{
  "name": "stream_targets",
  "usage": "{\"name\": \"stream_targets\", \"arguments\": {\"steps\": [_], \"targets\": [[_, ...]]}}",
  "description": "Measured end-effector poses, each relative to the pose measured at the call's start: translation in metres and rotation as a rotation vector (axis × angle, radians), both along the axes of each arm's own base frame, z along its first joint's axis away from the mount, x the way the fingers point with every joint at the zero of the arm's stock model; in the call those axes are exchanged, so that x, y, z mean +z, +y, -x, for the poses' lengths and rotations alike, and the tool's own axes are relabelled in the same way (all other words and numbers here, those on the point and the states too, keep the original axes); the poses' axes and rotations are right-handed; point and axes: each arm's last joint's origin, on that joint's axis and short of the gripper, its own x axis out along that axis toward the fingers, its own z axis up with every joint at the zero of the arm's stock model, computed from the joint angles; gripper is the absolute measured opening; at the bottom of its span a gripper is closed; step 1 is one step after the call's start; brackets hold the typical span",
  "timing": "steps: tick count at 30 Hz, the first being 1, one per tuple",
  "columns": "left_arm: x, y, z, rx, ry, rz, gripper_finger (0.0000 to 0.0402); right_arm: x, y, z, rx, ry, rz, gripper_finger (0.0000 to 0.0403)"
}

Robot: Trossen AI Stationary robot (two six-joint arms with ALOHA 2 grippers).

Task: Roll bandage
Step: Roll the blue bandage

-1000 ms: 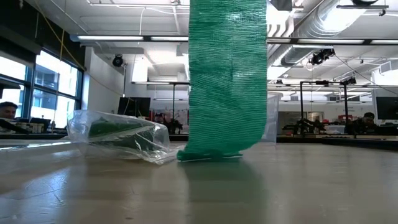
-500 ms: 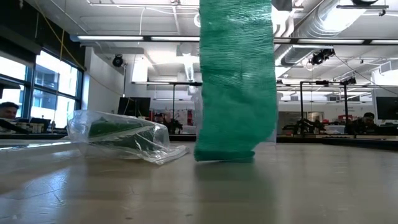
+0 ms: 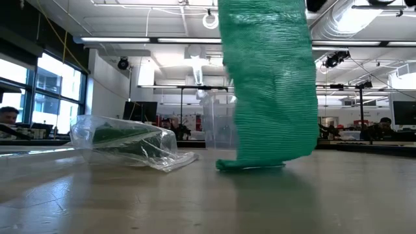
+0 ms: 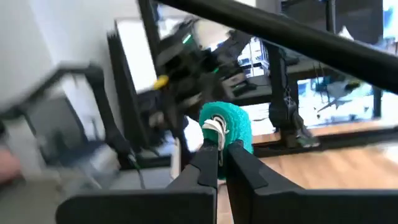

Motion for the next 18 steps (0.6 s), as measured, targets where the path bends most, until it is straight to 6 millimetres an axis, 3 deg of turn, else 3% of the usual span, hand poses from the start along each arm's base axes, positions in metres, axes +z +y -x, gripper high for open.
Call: {"name": "stream_targets", "arguments": {"steps": [4, 10, 13, 18], "targets": [[-0.019, -0.014, -0.005, 0.079, 0.022, -0.201, 0.0155, -0.024, -0.012, 0.010, -0.048, 0.036, -0.207, 0.0000], [-0.040, -0.020, -0.033, 0.179, -0.020, -0.380, 0.0155, -0.041, -0.016, 0.012, -0.120, 0.088, -0.318, 0.0000], [-0.039, -0.017, -0.049, 0.205, -0.010, -0.444, 0.0162, -0.037, -0.018, 0.012, -0.119, 0.060, -0.337, 0.0000], [-0.021, -0.006, -0.068, 0.261, -0.026, -0.437, 0.0196, -0.035, -0.018, 0.012, -0.084, 0.042, -0.344, 0.0000]]}}
